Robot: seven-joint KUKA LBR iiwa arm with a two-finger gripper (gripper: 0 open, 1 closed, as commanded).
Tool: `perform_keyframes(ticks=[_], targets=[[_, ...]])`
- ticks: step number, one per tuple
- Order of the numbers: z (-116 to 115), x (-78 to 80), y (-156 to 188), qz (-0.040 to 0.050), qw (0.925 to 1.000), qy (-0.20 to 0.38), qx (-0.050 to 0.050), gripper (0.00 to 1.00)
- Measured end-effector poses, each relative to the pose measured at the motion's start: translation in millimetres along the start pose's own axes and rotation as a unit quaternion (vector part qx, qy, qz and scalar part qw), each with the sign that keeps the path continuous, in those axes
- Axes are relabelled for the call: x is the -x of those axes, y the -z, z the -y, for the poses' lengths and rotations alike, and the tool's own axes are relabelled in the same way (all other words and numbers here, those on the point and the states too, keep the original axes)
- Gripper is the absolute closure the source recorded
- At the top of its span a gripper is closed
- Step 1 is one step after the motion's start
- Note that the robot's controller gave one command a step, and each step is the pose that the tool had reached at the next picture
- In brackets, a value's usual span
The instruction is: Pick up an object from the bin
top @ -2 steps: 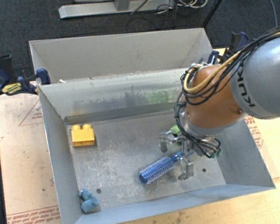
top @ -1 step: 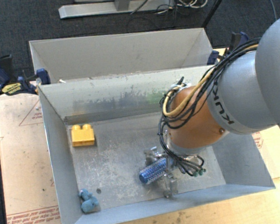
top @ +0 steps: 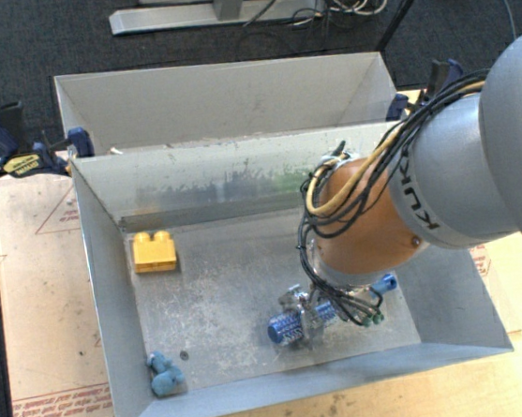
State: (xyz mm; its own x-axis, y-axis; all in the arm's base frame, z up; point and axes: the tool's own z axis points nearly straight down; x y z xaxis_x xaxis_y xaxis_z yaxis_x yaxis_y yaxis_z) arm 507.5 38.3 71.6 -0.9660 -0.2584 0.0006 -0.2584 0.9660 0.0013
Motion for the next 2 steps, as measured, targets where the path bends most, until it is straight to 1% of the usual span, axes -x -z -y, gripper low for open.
perform_keyframes(ticks=[1, 2], targets=[[7.6, 1.8, 93.8, 0.0045, 0.9999, 0.011, -0.001, 1.0], [34.1, 0.4, 254.2, 0.0057, 1.0, 0.004, -0.002, 1.0]])
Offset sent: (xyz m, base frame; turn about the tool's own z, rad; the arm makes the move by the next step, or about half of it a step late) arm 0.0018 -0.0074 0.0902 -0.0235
